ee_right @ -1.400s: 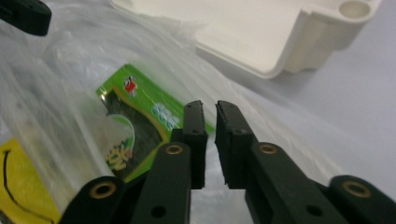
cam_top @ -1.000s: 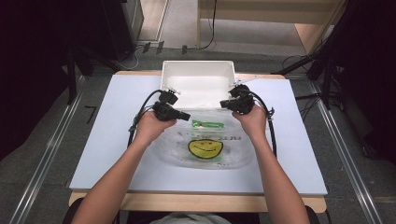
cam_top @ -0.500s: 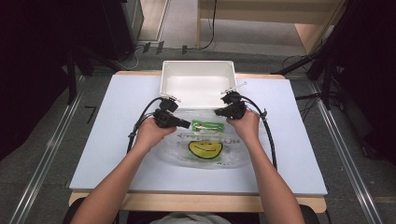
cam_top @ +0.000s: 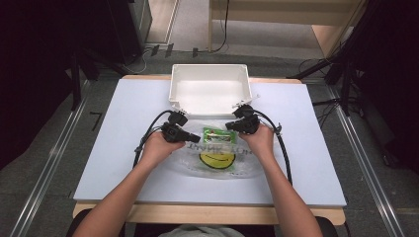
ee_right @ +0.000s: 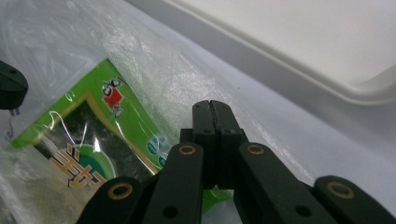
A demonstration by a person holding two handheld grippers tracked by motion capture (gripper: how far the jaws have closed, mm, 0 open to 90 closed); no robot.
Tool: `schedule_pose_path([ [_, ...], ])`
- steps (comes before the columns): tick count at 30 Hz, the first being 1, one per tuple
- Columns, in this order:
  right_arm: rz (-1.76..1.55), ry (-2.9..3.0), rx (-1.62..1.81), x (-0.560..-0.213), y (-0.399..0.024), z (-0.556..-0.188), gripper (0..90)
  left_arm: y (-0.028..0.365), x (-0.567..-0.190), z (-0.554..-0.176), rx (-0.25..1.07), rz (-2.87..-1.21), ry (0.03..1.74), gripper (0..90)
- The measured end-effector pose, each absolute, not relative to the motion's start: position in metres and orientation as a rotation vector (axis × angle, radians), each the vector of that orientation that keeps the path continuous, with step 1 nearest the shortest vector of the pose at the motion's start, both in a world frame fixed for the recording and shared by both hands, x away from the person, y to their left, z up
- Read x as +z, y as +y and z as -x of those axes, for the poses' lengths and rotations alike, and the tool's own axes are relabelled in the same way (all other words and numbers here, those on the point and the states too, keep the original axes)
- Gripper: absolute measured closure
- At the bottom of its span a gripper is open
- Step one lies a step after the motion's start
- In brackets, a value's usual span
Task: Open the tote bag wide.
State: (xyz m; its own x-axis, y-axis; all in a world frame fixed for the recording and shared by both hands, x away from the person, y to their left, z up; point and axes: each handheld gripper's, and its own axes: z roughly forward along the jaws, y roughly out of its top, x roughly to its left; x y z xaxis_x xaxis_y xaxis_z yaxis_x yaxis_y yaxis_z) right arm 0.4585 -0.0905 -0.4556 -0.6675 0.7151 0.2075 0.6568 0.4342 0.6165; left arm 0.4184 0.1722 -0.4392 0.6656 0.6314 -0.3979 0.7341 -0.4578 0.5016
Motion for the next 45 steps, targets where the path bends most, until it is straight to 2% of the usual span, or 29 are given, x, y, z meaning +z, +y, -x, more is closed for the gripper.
schedule_pose_path([
  [8, -1.227, 2.589, 0.987, -0.463, -0.087, -0.459, 90.0, 0.173, -0.445, -0.408, -0.252, -2.237, 1.011, 90.0],
  [22, -1.182, 2.536, 0.986, -0.467, -0.083, -0.454, 90.0, 0.176, -0.445, -0.364, -0.259, -2.277, 0.903, 89.7],
  [45, -1.176, 2.494, 0.983, -0.468, -0.076, -0.462, 90.0, 0.181, -0.460, -0.321, -0.311, -2.298, 0.839, 88.4],
])
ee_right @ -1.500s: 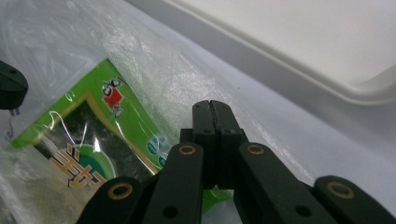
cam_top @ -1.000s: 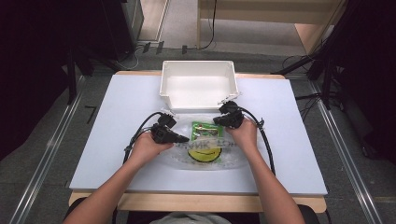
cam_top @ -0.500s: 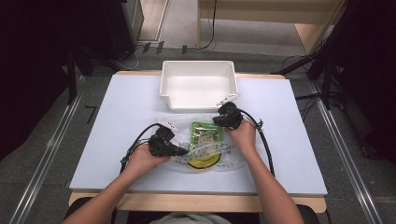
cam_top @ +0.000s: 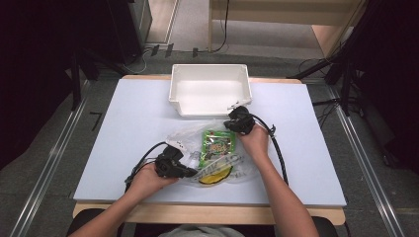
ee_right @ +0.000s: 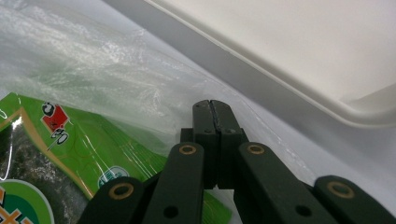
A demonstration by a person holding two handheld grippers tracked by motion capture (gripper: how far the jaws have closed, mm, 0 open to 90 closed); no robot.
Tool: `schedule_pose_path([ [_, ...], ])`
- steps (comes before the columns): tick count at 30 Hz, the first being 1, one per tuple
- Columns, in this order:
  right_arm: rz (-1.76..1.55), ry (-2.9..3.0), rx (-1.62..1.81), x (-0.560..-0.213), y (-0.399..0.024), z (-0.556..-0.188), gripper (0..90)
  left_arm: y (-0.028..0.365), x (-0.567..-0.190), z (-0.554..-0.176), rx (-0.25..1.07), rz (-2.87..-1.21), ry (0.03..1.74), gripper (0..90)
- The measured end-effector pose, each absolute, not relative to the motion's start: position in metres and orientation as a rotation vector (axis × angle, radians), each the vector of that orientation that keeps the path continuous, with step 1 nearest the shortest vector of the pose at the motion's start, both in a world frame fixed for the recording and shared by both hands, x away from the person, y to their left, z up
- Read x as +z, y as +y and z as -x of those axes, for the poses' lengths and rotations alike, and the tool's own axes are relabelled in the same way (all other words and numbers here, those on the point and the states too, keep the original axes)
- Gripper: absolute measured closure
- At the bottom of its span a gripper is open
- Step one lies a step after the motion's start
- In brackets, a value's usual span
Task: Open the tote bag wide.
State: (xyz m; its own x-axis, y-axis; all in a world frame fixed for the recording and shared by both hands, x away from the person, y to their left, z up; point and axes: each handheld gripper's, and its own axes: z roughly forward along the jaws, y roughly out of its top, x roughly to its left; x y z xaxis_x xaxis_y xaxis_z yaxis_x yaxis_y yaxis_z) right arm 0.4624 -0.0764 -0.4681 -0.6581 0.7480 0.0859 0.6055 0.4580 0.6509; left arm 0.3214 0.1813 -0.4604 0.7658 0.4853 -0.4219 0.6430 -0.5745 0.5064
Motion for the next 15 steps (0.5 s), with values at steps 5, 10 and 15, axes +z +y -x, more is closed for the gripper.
schedule_pose_path([
  [5, -1.175, 2.489, 0.982, -0.468, -0.075, -0.465, 90.0, 0.185, -0.461, -0.312, -0.307, -2.306, 0.827, 88.3],
  [10, -1.174, 2.481, 0.976, -0.468, -0.073, -0.467, 90.0, 0.187, -0.462, -0.305, -0.315, -2.316, 0.826, 88.9],
  [15, -1.177, 2.475, 0.983, -0.469, -0.072, -0.470, 90.0, 0.190, -0.462, -0.295, -0.317, -2.323, 0.821, 89.7],
])
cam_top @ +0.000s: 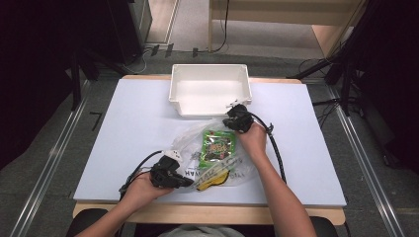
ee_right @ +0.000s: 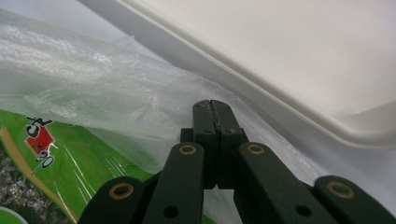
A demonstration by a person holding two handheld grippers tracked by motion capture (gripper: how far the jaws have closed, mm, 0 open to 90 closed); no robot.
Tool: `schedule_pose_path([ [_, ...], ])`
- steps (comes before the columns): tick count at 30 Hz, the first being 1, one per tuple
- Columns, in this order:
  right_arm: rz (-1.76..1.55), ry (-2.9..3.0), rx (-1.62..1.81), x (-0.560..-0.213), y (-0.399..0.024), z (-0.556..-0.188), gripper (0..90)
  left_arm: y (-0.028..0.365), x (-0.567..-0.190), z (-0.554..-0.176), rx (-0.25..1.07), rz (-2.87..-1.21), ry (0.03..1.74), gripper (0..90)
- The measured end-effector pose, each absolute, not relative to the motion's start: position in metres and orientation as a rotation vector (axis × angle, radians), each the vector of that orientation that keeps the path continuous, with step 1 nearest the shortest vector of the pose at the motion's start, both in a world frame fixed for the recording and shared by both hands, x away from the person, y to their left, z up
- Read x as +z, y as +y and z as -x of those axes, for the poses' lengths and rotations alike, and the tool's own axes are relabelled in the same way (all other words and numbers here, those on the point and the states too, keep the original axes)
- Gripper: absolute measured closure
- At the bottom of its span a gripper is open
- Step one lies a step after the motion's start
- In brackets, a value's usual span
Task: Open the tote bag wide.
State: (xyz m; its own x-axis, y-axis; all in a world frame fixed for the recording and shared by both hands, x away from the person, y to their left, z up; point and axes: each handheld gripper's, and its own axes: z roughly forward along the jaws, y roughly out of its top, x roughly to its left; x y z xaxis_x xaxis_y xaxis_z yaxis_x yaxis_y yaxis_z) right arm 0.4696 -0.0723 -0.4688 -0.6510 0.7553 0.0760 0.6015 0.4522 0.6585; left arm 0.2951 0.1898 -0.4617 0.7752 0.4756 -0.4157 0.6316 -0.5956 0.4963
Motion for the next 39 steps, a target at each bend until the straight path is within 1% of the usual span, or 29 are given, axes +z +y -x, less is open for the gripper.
schedule_pose_path([
  [2, -1.184, 2.475, 0.984, -0.469, -0.072, -0.470, 90.0, 0.190, -0.462, -0.293, -0.324, -2.321, 0.824, 89.8],
  [4, -1.183, 2.471, 0.992, -0.469, -0.072, -0.470, 90.0, 0.192, -0.463, -0.288, -0.363, -2.325, 0.813, 90.0],
  [11, -1.197, 2.464, 0.997, -0.469, -0.073, -0.470, 90.0, 0.194, -0.463, -0.284, -0.365, -2.332, 0.811, 90.0],
  [14, -1.231, 2.456, 1.005, -0.469, -0.073, -0.470, 90.0, 0.194, -0.459, -0.291, -0.335, -2.308, 0.833, 90.0],
  [18, -1.260, 2.462, 1.023, -0.468, -0.073, -0.471, 90.0, 0.196, -0.444, -0.302, -0.290, -2.252, 0.834, 89.7],
  [20, -1.259, 2.465, 1.025, -0.468, -0.073, -0.471, 90.0, 0.197, -0.441, -0.304, -0.278, -2.242, 0.834, 89.0],
  [24, -1.267, 2.475, 1.047, -0.464, -0.073, -0.469, 88.8, 0.198, -0.429, -0.312, -0.270, -2.205, 0.849, 82.2],
  [25, -1.267, 2.473, 1.058, -0.462, -0.074, -0.468, 87.8, 0.199, -0.426, -0.314, -0.264, -2.195, 0.847, 82.2],
  [26, -1.268, 2.477, 1.077, -0.457, -0.076, -0.466, 85.7, 0.199, -0.420, -0.317, -0.266, -2.183, 0.849, 78.2],
  [27, -1.268, 2.477, 1.077, -0.457, -0.076, -0.466, 85.7, 0.199, -0.420, -0.317, -0.266, -2.183, 0.849, 76.6],
  [28, -1.265, 2.484, 1.092, -0.452, -0.078, -0.464, 82.3, 0.200, -0.416, -0.319, -0.259, -2.181, 0.844, 74.3],
  [29, -1.265, 2.484, 1.092, -0.452, -0.078, -0.464, 82.3, 0.200, -0.414, -0.321, -0.263, -2.173, 0.849, 74.3],
  [31, -1.250, 2.501, 1.110, -0.444, -0.081, -0.460, 75.1, 0.199, -0.408, -0.325, -0.255, -2.164, 0.845, 69.7],
  [32, -1.250, 2.501, 1.110, -0.444, -0.081, -0.460, 75.1, 0.199, -0.405, -0.327, -0.253, -2.165, 0.848, 69.7],
  [33, -1.256, 2.512, 1.119, -0.440, -0.082, -0.456, 70.5, 0.198, -0.403, -0.329, -0.250, -2.167, 0.851, 66.4],
  [34, -1.256, 2.512, 1.119, -0.440, -0.082, -0.456, 70.5, 0.198, -0.400, -0.331, -0.251, -2.170, 0.847, 66.4],
  [35, -1.248, 2.519, 1.127, -0.439, -0.083, -0.455, 68.3, 0.197, -0.398, -0.334, -0.251, -2.173, 0.846, 64.3],
  [36, -1.247, 2.532, 1.138, -0.437, -0.085, -0.452, 63.7, 0.197, -0.396, -0.337, -0.249, -2.168, 0.849, 60.6],
  [37, -1.247, 2.532, 1.138, -0.437, -0.085, -0.452, 63.7, 0.196, -0.394, -0.339, -0.245, -2.168, 0.856, 60.6],
  [38, -1.240, 2.548, 1.138, -0.435, -0.086, -0.450, 60.6, 0.195, -0.390, -0.344, -0.240, -2.169, 0.851, 58.2],
  [39, -1.240, 2.548, 1.138, -0.435, -0.086, -0.450, 60.6, 0.195, -0.390, -0.344, -0.240, -2.169, 0.851, 57.1],
])
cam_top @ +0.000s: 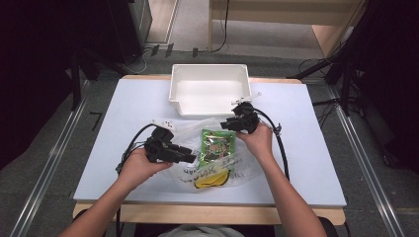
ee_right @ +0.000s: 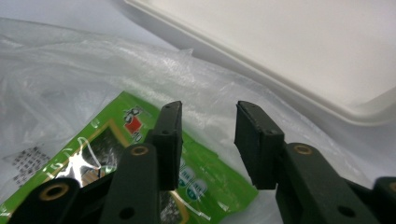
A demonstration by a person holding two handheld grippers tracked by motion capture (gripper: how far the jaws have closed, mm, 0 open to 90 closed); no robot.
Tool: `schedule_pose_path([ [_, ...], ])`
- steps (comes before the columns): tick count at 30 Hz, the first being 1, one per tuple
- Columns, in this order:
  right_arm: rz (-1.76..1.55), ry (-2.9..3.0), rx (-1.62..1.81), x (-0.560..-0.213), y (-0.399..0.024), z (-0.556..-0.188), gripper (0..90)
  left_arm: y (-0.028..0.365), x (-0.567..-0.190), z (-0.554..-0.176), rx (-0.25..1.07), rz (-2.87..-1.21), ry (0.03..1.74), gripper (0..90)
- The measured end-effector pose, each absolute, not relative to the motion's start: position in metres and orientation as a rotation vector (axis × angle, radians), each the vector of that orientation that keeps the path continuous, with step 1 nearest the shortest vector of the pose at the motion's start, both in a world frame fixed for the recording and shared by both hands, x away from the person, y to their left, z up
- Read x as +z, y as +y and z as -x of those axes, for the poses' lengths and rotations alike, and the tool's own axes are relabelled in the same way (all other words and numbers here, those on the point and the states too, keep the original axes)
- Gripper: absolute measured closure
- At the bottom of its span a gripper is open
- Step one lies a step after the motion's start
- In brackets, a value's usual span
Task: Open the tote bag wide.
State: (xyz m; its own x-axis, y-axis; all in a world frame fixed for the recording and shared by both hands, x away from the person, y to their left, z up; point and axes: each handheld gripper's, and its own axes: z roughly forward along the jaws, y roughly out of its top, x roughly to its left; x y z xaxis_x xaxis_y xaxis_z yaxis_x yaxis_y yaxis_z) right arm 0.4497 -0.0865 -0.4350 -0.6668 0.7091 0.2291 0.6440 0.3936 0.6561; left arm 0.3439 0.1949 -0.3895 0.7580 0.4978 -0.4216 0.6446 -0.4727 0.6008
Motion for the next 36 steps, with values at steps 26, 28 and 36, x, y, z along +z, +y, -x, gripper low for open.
schedule_pose_path([
  [26, -1.179, 2.593, 1.140, -0.427, -0.105, -0.408, 59.4, 0.178, -0.347, -0.413, -0.134, -2.194, 0.865, 72.3],
  [28, -1.182, 2.599, 1.141, -0.428, -0.105, -0.406, 59.8, 0.174, -0.350, -0.425, -0.117, -2.206, 0.876, 76.3],
  [36, -1.161, 2.600, 1.148, -0.429, -0.108, -0.399, 62.7, 0.164, -0.361, -0.447, -0.084, -2.232, 0.876, 86.5],
])
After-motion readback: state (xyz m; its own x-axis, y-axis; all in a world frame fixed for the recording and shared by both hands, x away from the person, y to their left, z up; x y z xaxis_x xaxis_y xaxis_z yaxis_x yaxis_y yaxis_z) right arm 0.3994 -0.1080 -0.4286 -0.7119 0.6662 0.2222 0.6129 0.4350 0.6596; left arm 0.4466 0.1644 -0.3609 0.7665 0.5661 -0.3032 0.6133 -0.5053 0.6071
